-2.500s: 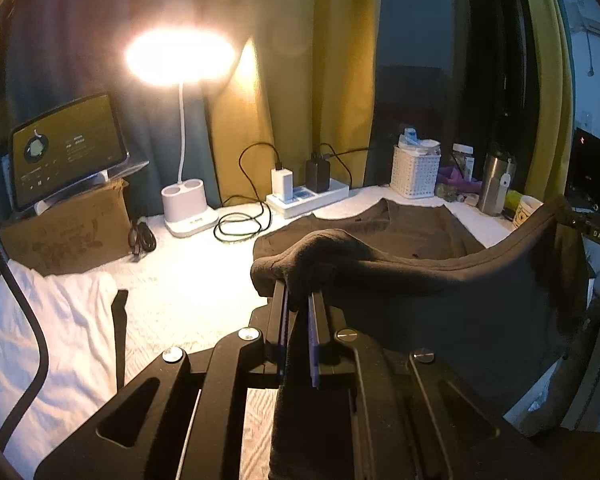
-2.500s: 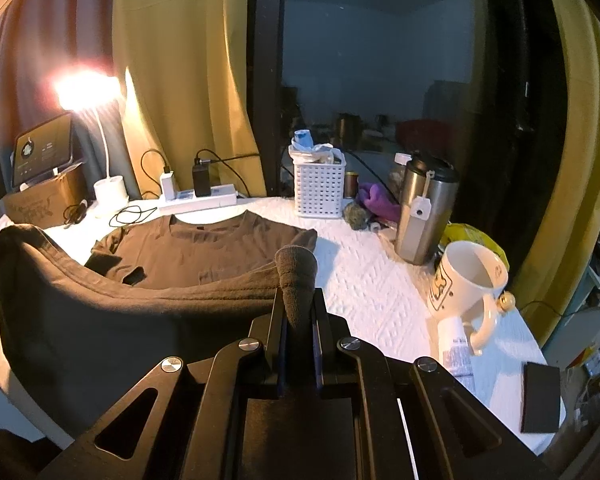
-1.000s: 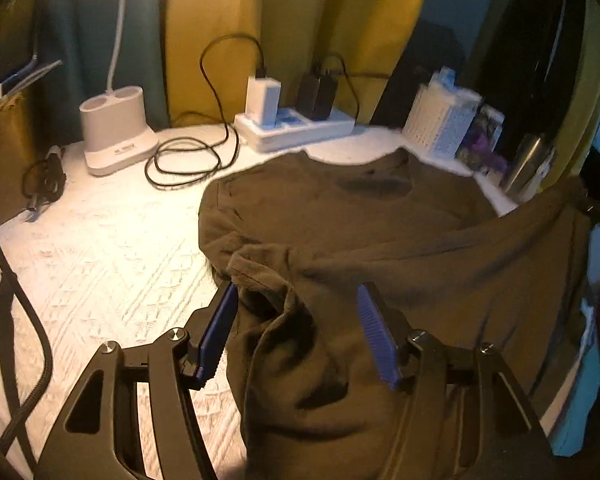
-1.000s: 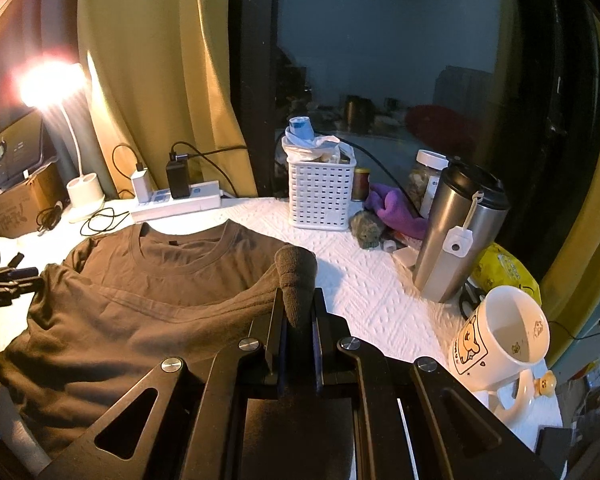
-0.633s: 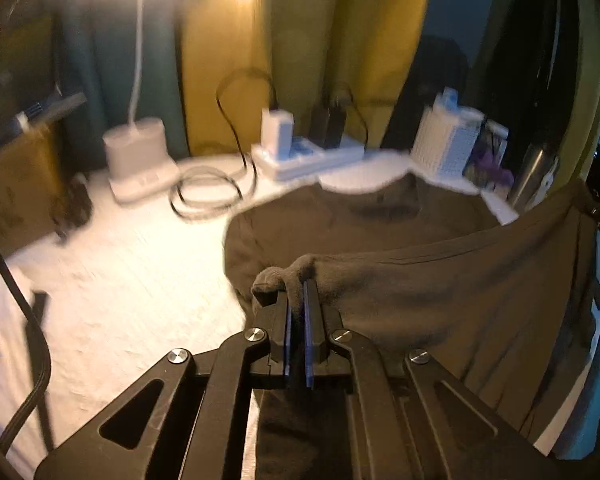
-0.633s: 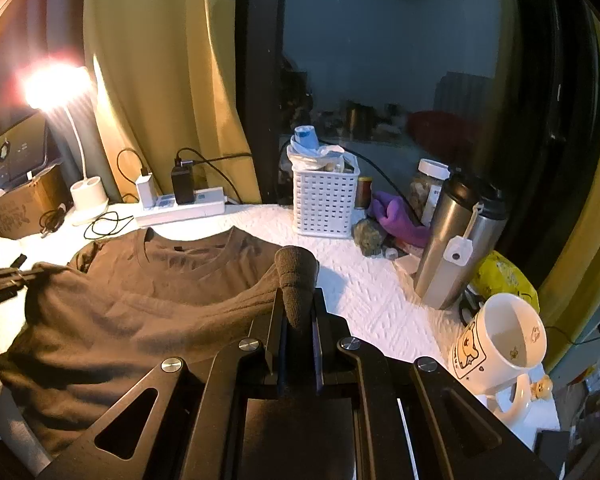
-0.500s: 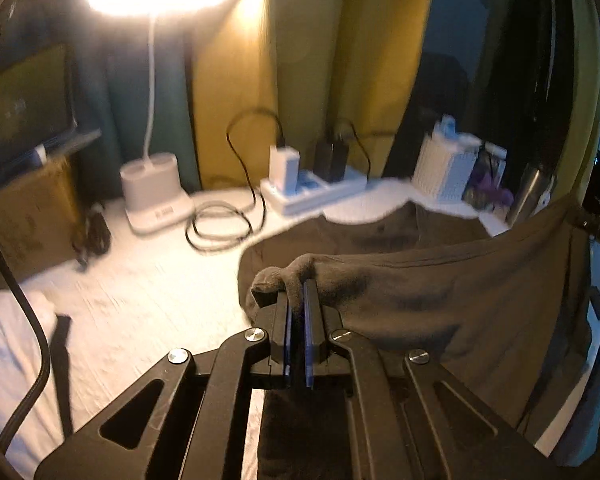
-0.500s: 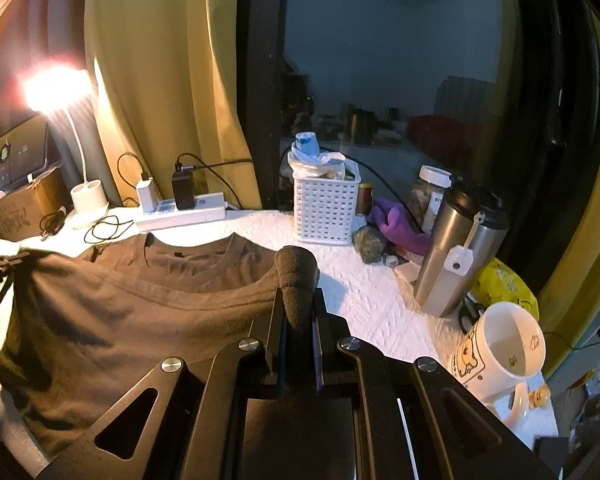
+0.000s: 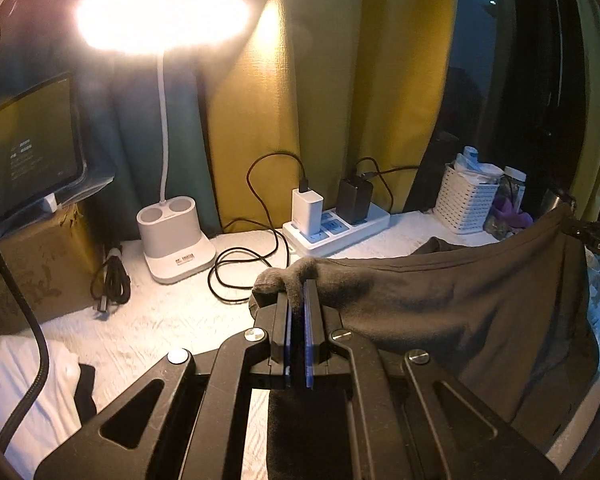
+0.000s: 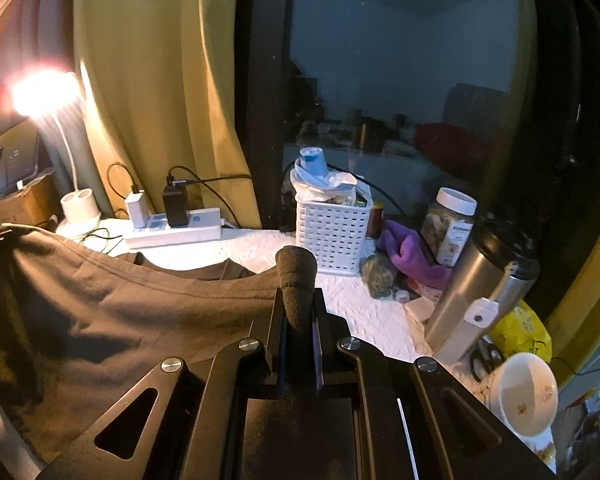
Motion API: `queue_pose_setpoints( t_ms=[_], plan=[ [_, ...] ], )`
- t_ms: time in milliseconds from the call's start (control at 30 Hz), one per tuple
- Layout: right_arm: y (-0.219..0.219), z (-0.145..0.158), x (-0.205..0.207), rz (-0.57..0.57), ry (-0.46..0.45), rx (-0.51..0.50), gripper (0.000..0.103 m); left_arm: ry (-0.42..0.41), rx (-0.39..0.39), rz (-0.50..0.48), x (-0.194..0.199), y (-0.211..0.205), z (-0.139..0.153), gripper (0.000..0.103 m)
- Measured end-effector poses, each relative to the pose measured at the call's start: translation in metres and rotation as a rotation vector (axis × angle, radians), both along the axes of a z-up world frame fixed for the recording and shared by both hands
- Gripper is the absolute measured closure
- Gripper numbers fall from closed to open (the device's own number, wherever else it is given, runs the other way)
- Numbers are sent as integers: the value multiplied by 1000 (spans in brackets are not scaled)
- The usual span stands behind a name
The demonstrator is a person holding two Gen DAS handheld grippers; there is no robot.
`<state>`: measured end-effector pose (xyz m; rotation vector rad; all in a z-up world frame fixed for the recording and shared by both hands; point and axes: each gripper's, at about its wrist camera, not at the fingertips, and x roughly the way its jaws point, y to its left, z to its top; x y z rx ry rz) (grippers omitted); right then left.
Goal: Fold small clothes
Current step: 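Lay the held hem over the collar with both grippers, then open both grippers and release the folded hem onto the shirt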
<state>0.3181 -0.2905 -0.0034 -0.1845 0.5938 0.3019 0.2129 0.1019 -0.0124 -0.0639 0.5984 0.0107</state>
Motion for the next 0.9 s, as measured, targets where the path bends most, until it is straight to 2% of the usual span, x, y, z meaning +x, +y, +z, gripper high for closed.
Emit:
queue_pose_setpoints(
  t_ms=[300, 567, 700, 900],
  plan=[
    [18, -39, 47, -35, 65, -53, 94, 37, 4, 0, 21, 2, -13, 100],
    [24, -50, 70, -33, 70, -36, 94, 45, 10, 11, 36, 7, -18, 100],
    [24, -58, 88, -42, 85, -39, 94, 66, 4, 39, 50, 17, -30, 100],
    [29, -85, 112, -65, 143, -74, 93, 124, 12, 76, 64, 28, -55, 100]
  ],
)
